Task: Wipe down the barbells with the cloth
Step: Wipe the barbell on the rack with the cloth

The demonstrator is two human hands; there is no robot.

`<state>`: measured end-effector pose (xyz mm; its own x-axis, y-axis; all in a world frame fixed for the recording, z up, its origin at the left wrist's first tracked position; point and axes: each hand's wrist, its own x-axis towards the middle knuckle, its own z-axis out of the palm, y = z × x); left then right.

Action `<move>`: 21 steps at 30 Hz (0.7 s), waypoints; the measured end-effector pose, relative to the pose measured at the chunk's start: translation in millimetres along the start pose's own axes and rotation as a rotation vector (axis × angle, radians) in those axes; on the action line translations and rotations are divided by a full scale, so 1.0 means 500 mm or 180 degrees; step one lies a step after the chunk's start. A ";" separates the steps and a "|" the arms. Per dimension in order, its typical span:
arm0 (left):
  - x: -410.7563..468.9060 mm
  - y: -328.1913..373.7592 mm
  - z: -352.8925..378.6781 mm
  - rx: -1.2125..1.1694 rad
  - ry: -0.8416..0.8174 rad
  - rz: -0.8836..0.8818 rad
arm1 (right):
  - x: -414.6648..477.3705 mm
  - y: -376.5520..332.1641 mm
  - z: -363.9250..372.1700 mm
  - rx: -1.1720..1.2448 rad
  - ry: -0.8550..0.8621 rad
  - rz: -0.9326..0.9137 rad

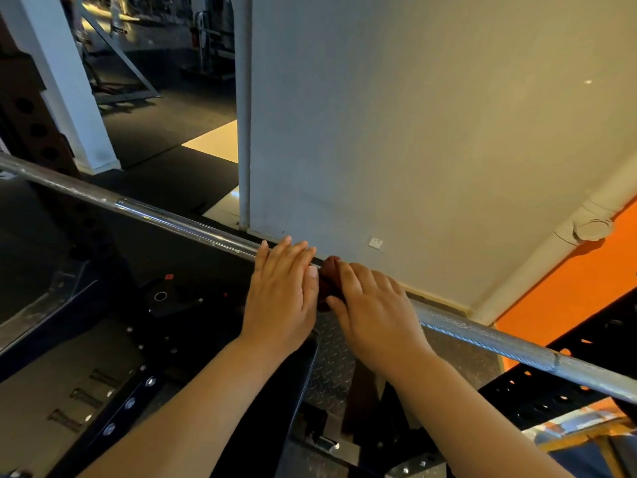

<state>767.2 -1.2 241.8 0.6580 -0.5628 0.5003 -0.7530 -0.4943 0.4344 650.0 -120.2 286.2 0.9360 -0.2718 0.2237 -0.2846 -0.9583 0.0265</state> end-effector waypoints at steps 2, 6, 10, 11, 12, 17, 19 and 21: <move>-0.015 0.037 0.007 -0.0106 -0.0078 -0.0138 | 0.003 0.023 -0.020 0.0314 -0.0256 -0.0091; -0.050 0.105 0.054 0.0596 -0.0283 0.1016 | -0.018 0.082 -0.027 0.0639 -0.0261 0.0468; -0.029 0.084 0.058 0.0828 -0.0181 0.1137 | -0.022 0.081 -0.017 0.0376 -0.0090 0.0673; -0.024 0.068 0.051 0.0855 -0.0160 0.1109 | -0.020 0.080 -0.019 0.0423 -0.0109 0.0742; -0.018 0.046 0.042 0.0850 -0.0123 0.1007 | -0.019 0.080 -0.021 0.0452 -0.0105 0.0783; 0.004 -0.050 -0.003 0.0478 0.0258 0.0214 | -0.015 0.071 -0.008 0.0171 -0.0021 0.0732; 0.002 -0.015 0.003 0.0349 0.0360 -0.0115 | -0.011 0.064 -0.003 0.0051 0.0042 0.0683; -0.007 0.034 0.023 0.0393 0.0380 -0.0213 | -0.011 0.061 -0.003 -0.0028 0.0089 0.0712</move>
<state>752.2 -15.0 238.8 0.6960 -0.4469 0.5620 -0.6967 -0.6096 0.3780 635.7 -147.8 287.1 0.8433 -0.4748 0.2517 -0.4864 -0.8736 -0.0184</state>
